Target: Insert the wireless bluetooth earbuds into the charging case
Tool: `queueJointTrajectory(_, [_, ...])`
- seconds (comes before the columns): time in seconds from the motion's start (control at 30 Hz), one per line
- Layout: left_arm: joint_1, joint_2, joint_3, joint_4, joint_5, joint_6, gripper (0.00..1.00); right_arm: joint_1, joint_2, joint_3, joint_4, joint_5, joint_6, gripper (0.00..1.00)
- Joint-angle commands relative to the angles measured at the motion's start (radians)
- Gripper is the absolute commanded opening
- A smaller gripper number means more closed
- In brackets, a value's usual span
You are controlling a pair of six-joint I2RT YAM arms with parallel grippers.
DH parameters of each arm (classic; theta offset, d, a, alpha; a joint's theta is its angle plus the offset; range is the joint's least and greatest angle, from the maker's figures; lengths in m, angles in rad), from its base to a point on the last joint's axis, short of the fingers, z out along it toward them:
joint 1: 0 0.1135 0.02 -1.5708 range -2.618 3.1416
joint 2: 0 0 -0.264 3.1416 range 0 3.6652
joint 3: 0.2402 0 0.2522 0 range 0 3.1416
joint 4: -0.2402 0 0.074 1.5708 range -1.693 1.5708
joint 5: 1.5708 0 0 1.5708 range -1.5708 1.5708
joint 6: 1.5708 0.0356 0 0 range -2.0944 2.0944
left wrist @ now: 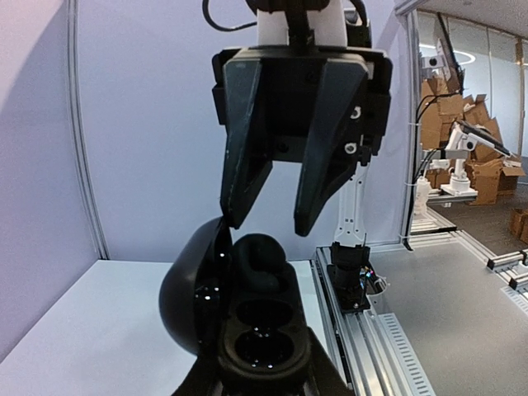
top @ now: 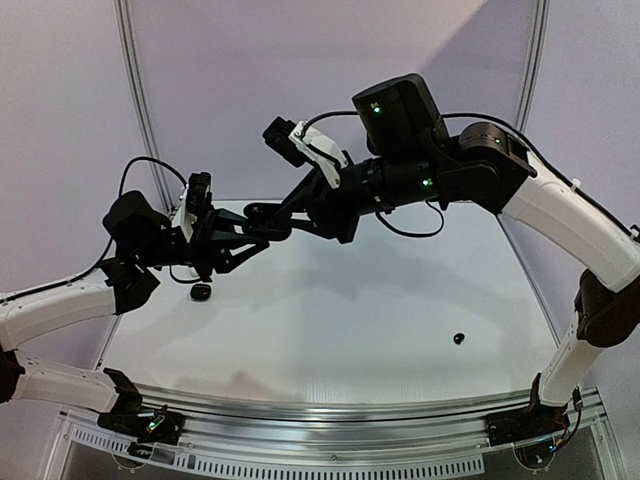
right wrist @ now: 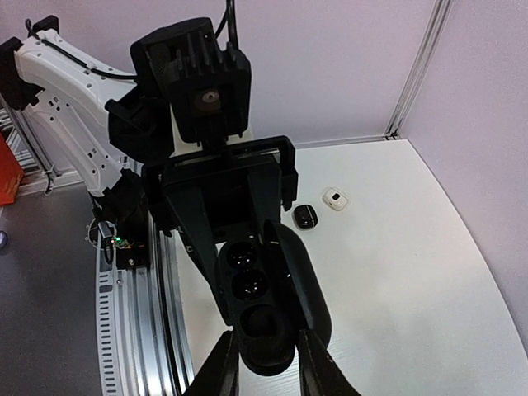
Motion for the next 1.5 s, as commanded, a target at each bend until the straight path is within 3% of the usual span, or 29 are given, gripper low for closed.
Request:
queueJointTrajectory(0.0, [0.000,-0.010,-0.001,0.009,0.017,0.001,0.00,-0.006,0.037,0.027,-0.049,0.016,0.026,0.25])
queueJointTrajectory(0.9, [0.000,-0.008,0.002,0.005,0.020,0.005,0.00,-0.033,0.074,0.088,-0.046,-0.088,0.073,0.25])
queueJointTrajectory(1.1, [0.000,-0.008,0.001,0.005,0.019,0.007,0.00,-0.032,0.079,0.095,-0.059,-0.087,0.067,0.09])
queueJointTrajectory(1.47, [0.001,-0.017,-0.010,0.035,0.021,-0.010,0.00,-0.034,0.079,0.094,-0.090,-0.112,0.009,0.05])
